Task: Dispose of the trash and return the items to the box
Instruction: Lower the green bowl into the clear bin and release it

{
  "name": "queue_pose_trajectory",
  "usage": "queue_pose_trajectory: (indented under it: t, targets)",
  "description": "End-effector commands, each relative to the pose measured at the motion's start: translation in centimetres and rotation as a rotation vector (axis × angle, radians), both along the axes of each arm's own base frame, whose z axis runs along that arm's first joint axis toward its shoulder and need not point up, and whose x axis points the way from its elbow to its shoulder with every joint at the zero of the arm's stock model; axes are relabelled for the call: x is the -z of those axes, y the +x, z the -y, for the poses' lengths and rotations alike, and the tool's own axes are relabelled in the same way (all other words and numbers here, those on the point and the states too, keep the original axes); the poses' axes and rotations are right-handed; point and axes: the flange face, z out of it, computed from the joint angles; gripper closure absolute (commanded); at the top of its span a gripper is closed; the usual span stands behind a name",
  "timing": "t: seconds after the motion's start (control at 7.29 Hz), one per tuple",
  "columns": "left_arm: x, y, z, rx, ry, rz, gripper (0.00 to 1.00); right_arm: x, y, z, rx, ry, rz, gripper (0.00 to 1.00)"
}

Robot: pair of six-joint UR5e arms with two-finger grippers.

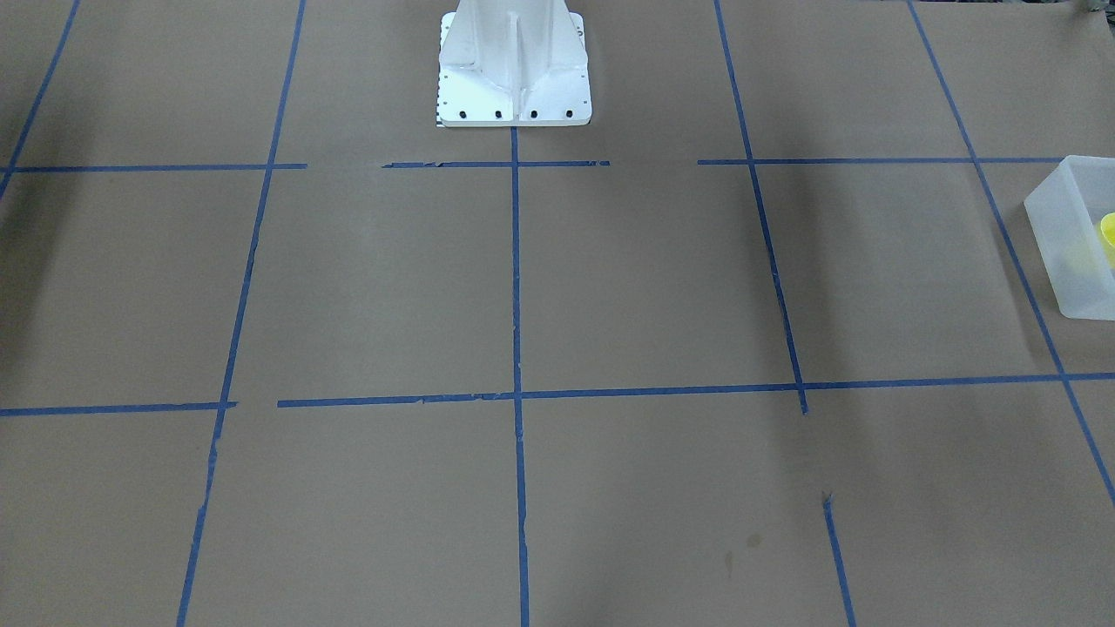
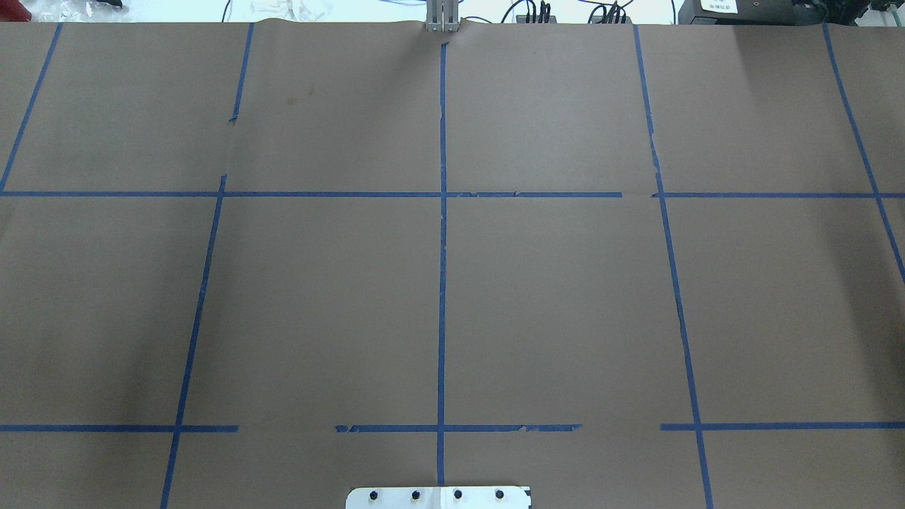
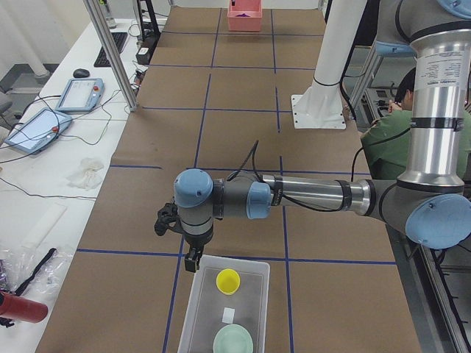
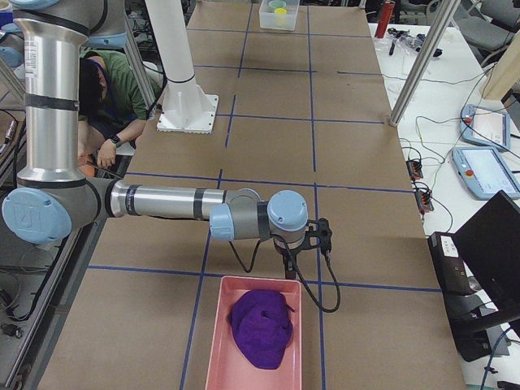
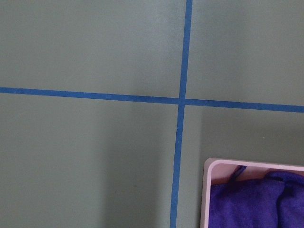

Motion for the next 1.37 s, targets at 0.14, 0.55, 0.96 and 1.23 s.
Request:
queue_pose_trajectory:
  t: [0.14,0.55,0.96,1.23]
  targets:
    - [0.01,0.0,-0.01,0.001,0.0,0.0,0.0,-0.21,0.02,0.0,-0.001,-0.005,-0.003,0.0]
    - [0.52,-0.03,0.46,0.146,-0.107,-0.012,0.0,-0.21,0.02,-0.07,-0.001,-0.005,-0.003,0.0]
    - [0.52,-0.03,0.46,0.146,-0.107,-0.012,0.0,-0.26,0.02,-0.2,-0.001,-0.005,-0.003,0.0]
    - [0.6,-0.04,0.53,0.146,-0.105,-0.012,0.0,-0.24,0.01,-0.2,-0.001,-0.005,-0.001,0.0]
